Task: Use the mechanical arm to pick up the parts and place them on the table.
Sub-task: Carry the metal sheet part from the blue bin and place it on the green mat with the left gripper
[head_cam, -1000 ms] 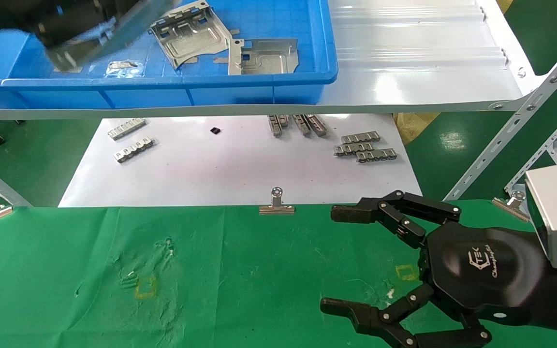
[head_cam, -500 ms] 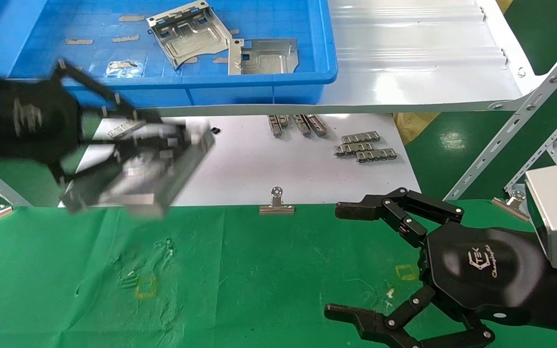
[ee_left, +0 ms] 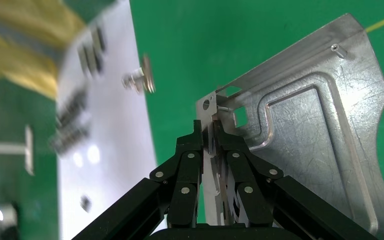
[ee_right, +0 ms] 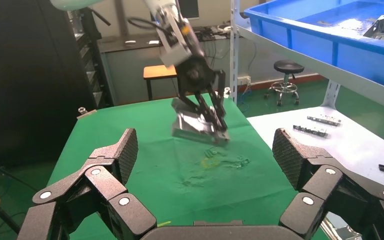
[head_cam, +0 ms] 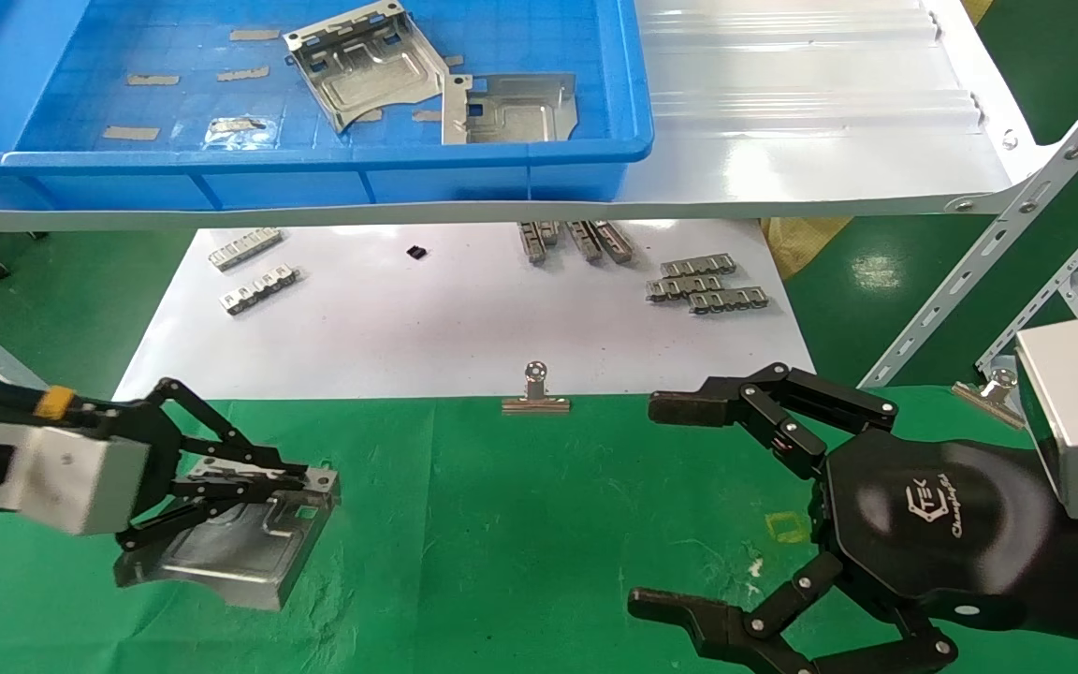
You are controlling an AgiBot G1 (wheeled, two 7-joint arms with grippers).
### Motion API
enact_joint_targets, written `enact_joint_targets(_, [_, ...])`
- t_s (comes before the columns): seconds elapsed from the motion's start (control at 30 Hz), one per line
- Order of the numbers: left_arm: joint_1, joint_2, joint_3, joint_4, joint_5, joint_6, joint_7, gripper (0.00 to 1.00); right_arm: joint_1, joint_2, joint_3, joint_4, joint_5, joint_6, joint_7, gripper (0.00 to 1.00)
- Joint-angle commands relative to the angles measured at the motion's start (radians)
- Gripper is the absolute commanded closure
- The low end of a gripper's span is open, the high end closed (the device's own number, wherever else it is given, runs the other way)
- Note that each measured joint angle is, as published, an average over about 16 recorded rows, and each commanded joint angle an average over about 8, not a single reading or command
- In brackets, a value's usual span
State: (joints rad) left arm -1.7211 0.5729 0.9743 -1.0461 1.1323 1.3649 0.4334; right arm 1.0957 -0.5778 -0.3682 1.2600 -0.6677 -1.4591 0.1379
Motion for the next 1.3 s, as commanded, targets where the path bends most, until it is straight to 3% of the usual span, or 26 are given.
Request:
enact_joint_targets(0.03, [0.025, -0.006, 0.013, -0.03, 0.027, -0.059, -0.05, 1.0, 0.0, 0.0, 0.0, 0.0, 0.0, 0.0, 0.0, 0.0])
enact_joint_targets(0.3, [0.114, -0.044, 0.053, -0.245, 0.173, -0.324, -0.259, 1.0, 0.0, 0.0, 0.0, 0.0, 0.0, 0.0, 0.0, 0.0])
enact_joint_targets(0.6, [0.217, -0.076, 0.066, -0.307, 0.177, -0.434, -0.221, 1.0, 0.0, 0.0, 0.0, 0.0, 0.0, 0.0, 0.0, 0.0])
enact_joint_targets(0.63, [0.227, -0.081, 0.066, -0.308, 0.171, -0.441, -0.214, 0.95, 0.0, 0.0, 0.0, 0.0, 0.0, 0.0, 0.0, 0.0])
enact_joint_targets(0.87, [0.273, -0.11, 0.063, -0.31, 0.133, -0.455, -0.164, 0.07, 0.0, 0.0, 0.0, 0.0, 0.0, 0.0, 0.0, 0.0])
enact_joint_targets(0.9, [0.278, -0.113, 0.063, -0.31, 0.128, -0.456, -0.156, 0.0, 0.0, 0.0, 0.0, 0.0, 0.0, 0.0, 0.0, 0.0])
enact_joint_targets(1.3, [0.328, -0.131, 0.047, -0.308, 0.069, -0.496, -0.087, 0.0, 0.0, 0.0, 0.0, 0.0, 0.0, 0.0, 0.0, 0.0])
